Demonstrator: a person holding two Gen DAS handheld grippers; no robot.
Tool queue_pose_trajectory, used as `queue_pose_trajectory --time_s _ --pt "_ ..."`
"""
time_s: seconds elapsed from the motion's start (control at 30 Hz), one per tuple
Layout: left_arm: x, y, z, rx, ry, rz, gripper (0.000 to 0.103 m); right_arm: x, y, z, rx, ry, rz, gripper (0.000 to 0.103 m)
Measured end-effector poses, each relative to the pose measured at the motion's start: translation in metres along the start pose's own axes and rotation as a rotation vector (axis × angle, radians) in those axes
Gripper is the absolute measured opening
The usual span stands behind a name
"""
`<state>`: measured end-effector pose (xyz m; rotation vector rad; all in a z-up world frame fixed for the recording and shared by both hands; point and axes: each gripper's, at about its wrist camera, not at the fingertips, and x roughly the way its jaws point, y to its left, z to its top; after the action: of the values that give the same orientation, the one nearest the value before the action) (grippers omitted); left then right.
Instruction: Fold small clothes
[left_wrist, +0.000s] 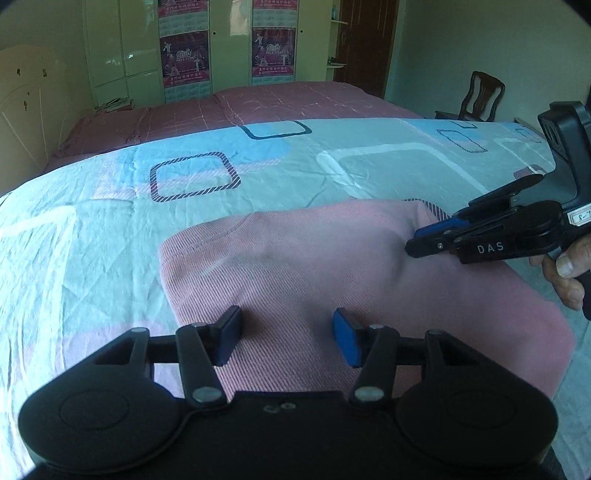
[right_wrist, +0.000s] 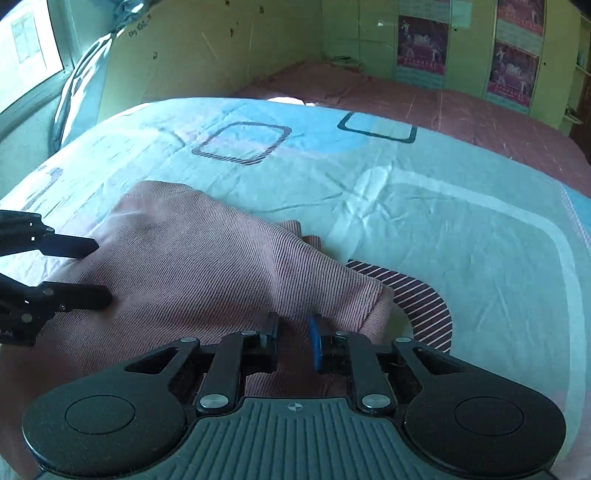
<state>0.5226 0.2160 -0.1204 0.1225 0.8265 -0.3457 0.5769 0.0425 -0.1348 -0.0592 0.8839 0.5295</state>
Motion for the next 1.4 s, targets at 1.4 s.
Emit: queue_pose_trajectory --time_s 1.4 --pt "-0.107 -0.076 -0.118 -0.23 -0.008 0.208 0.054 -0.105 0.05 -0.125 -0.141 -0.006 0.005 0.016"
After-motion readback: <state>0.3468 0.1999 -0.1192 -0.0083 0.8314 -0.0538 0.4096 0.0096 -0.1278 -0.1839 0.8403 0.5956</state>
